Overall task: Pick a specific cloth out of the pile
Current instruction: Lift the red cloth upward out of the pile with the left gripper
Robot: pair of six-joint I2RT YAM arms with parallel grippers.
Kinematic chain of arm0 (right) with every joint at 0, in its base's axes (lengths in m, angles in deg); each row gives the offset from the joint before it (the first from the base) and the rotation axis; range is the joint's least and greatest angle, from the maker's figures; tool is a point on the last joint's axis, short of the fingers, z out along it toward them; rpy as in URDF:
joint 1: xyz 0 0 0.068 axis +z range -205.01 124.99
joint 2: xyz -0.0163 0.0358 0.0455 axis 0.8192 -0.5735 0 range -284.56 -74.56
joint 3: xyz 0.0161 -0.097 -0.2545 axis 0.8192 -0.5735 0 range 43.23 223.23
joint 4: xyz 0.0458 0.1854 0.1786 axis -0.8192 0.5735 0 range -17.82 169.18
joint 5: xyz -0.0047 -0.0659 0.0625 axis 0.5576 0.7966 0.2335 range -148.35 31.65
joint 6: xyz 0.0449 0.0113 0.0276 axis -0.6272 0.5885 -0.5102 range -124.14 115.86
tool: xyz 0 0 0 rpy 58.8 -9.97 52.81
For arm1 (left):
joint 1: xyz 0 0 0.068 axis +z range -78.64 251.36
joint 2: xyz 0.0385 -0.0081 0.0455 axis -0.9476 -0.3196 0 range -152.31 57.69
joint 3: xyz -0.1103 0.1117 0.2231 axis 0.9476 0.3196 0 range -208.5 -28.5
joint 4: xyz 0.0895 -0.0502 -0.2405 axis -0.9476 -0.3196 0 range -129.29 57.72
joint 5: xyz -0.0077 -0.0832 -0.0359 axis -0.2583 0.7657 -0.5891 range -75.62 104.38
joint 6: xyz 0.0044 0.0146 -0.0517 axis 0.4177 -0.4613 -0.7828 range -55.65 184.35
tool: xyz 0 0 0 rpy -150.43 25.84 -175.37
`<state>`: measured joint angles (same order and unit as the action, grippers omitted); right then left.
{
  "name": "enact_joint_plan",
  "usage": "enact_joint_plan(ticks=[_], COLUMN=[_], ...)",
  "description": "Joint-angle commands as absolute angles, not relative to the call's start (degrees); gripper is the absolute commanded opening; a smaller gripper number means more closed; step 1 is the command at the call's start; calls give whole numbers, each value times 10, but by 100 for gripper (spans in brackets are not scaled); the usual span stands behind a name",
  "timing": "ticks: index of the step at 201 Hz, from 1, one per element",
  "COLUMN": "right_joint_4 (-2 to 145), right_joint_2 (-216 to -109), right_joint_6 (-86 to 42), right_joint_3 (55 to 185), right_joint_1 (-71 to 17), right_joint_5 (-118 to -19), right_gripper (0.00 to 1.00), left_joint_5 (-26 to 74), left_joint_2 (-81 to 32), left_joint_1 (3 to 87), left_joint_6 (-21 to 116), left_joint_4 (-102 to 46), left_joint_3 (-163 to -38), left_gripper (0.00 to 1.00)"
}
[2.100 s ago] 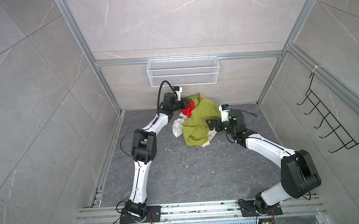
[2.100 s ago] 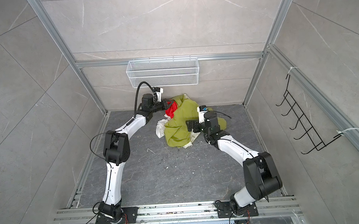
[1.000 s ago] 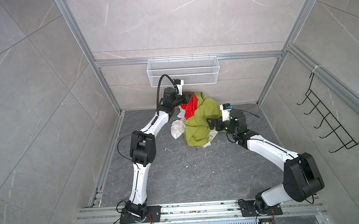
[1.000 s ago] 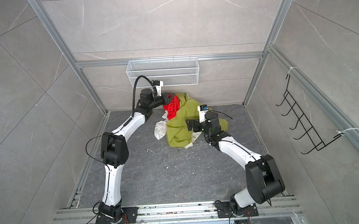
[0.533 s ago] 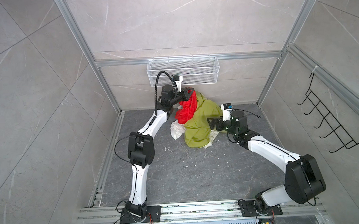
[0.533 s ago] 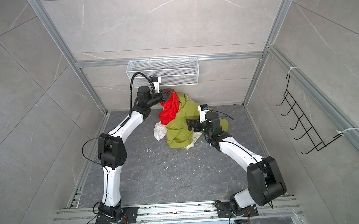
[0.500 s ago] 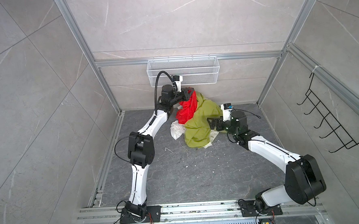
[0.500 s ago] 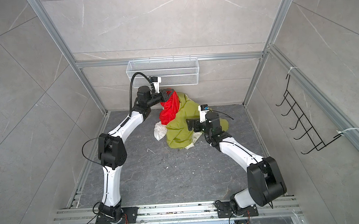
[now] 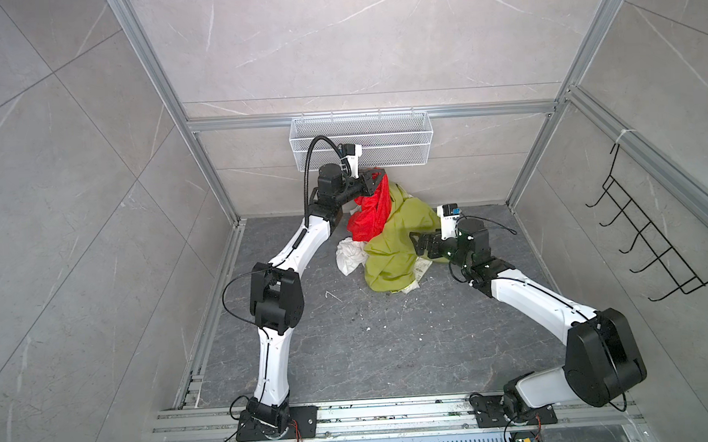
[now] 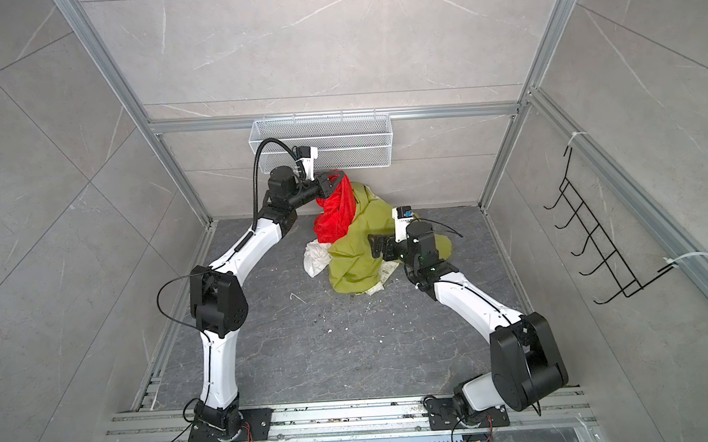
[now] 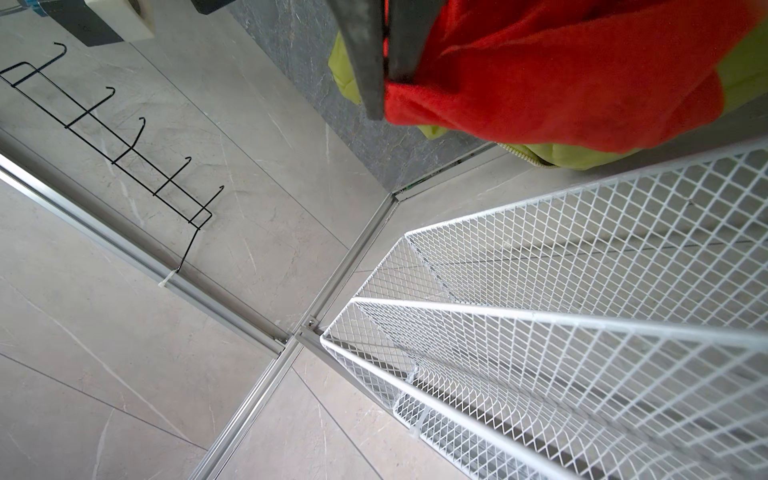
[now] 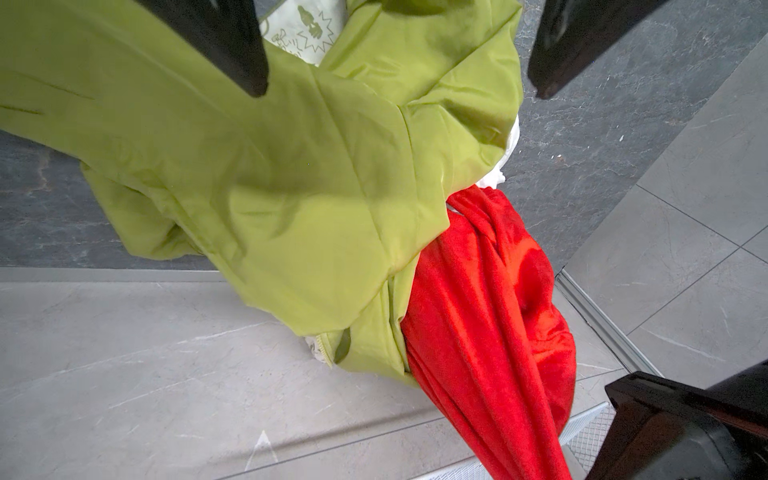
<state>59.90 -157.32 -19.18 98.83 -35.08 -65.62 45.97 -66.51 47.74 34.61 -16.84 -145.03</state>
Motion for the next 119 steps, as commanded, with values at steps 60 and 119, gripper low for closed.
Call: enact_joint_plan(ticks=[60,119], right_joint_4=[593,594], right_joint_2=[-1552,-1552], right_joint_6=[-194,-194], right_joint_3=[977,979], right_joint_1=[-347,-347], right_joint_5=[-646,-646], right_gripper=[100,100], left_joint_5=[459,458], left_joint_2=[-580,-568], left_joint_1=[468,467], left_joint_6=[384,391], left_joint_4=[-107,-106], left_joint_3=[-1461,-1460], left_gripper=[0,0])
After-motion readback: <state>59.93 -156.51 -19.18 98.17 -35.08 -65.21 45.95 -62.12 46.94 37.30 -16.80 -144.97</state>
